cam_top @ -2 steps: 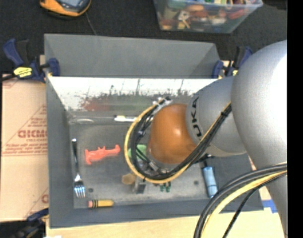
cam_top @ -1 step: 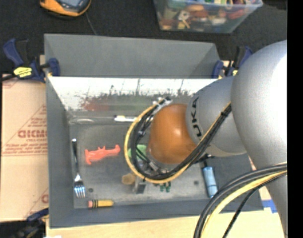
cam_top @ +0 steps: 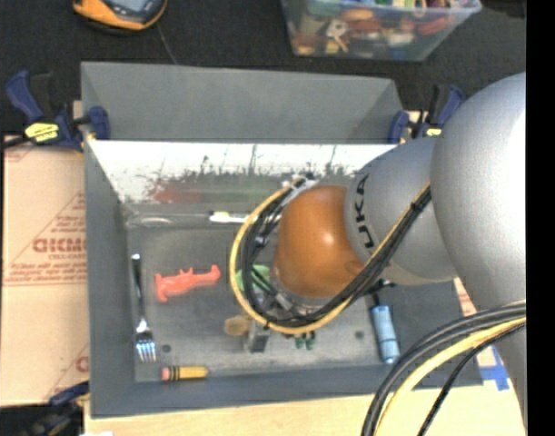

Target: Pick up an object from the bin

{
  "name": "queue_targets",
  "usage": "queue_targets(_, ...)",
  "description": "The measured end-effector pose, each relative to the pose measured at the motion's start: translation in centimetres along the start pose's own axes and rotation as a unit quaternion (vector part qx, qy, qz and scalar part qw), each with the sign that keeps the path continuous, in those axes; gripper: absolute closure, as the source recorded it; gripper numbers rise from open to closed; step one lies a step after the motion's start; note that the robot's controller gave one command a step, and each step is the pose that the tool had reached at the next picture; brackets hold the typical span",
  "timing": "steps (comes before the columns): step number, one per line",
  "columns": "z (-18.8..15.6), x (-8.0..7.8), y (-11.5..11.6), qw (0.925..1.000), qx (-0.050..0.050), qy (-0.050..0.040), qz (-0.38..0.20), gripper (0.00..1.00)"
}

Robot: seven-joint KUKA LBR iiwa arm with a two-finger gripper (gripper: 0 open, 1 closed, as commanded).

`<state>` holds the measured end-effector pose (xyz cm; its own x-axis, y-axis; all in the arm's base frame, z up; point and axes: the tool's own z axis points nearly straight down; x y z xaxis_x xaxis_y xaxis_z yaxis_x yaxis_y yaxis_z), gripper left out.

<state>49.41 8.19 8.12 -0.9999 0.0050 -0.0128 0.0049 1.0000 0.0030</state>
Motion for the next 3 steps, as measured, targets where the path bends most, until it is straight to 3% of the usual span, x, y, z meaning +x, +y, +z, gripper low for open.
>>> queue_targets(1, -3.3, 0.0, 0.0, 1.0000, 0.000, 0.0025, 0.001, 1.00)
queue_targets(3, -8.4, -0.2, 0.0, 1.0000, 0.000, -0.0015, 0.002, 1.00)
